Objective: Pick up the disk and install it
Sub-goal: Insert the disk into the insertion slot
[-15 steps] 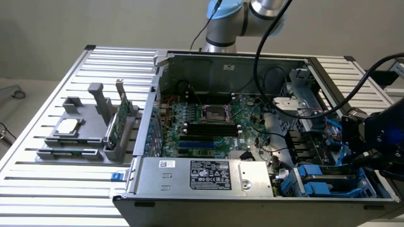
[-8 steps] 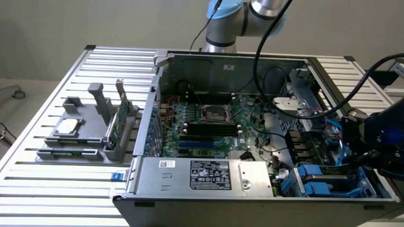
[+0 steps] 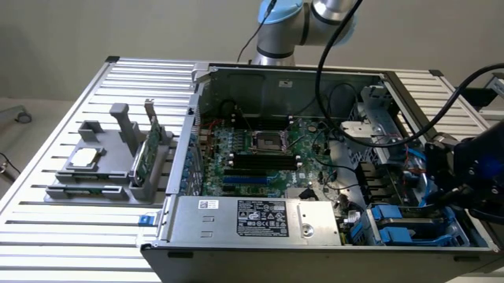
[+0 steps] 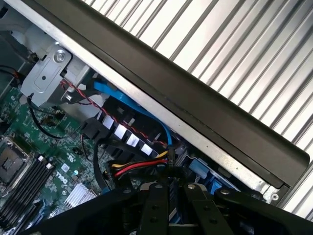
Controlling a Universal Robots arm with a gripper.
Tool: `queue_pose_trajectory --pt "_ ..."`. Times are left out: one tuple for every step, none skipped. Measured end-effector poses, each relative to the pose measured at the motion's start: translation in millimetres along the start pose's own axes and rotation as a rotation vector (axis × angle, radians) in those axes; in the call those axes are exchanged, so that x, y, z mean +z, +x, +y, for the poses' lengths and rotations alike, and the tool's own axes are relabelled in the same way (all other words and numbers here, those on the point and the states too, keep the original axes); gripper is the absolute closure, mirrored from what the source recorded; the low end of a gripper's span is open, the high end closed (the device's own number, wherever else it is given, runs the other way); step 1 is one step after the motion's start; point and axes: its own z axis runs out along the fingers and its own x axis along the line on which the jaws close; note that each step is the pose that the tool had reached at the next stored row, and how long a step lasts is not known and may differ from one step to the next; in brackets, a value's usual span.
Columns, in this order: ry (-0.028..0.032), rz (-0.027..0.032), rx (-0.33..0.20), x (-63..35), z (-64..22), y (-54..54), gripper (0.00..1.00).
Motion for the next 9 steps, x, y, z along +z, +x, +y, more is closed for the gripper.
queue_pose_trajectory --pt "0.0006 0.0006 0.003 0.1 -0.5 0.3 0.84" --pt "0.0004 0.0004 0.004 0.1 -1.1 0.8 0.84" --pt "0.0003 0.0001 0.006 0.0 -1.8 1.2 0.84" --pt "0.0003 0.0 0.008 -0.1 -2.7 1.9 0.84" --pt "0.0003 -0.0001 0.009 -0.1 -3.5 2.5 0.84" --pt "0.0003 -0.0001 0.011 -0.1 -4.3 3.0 0.84" --pt "0.0005 -0.0001 0.012 -0.2 -5.2 3.7 0.84" --pt "0.001 0.0001 0.013 -0.3 -6.5 4.6 0.84" --pt "0.0014 0.0005 0.013 -0.3 -7.8 5.5 0.84"
